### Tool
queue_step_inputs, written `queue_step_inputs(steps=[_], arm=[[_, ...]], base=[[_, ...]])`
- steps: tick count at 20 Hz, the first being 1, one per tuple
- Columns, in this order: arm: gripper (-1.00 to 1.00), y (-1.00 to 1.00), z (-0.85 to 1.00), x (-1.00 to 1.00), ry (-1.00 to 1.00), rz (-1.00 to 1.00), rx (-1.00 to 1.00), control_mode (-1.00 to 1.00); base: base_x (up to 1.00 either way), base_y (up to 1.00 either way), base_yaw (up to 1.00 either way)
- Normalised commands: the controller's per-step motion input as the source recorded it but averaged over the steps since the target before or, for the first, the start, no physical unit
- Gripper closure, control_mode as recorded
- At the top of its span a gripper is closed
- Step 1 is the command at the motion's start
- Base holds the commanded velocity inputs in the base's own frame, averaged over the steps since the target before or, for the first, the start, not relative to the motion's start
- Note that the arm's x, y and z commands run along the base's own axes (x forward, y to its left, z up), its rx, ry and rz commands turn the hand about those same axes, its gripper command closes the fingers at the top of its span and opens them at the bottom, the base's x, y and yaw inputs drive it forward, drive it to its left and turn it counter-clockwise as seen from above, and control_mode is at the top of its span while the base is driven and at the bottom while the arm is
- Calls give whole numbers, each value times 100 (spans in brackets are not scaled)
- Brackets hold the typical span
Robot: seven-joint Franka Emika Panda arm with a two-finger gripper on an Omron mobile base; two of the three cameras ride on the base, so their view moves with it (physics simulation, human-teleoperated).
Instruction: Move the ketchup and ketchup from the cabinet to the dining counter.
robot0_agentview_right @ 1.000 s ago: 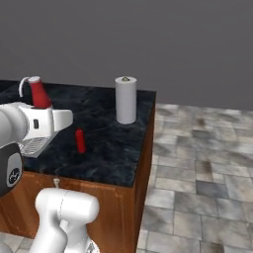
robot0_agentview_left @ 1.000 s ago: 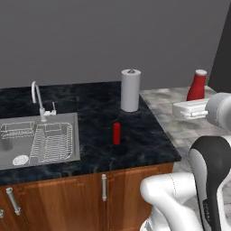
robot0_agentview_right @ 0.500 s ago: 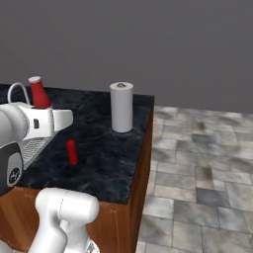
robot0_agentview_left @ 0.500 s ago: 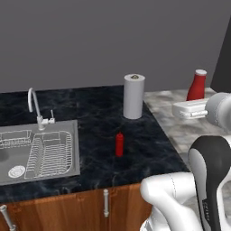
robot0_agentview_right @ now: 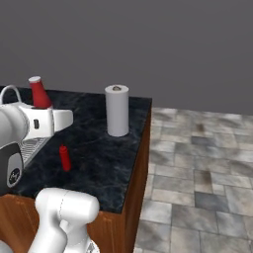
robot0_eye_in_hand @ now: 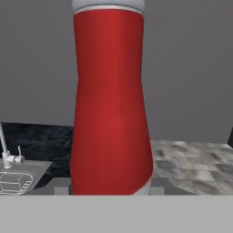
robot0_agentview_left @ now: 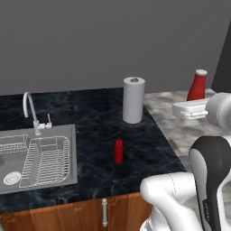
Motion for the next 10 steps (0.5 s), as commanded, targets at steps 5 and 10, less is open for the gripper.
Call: queue_step_inputs(steps=[5, 10], arm=[[100, 0, 0, 0, 0, 0, 0, 100], [100, 0, 0, 0, 0, 0, 0, 100]], base=[[32, -9, 0], [15, -4, 0]])
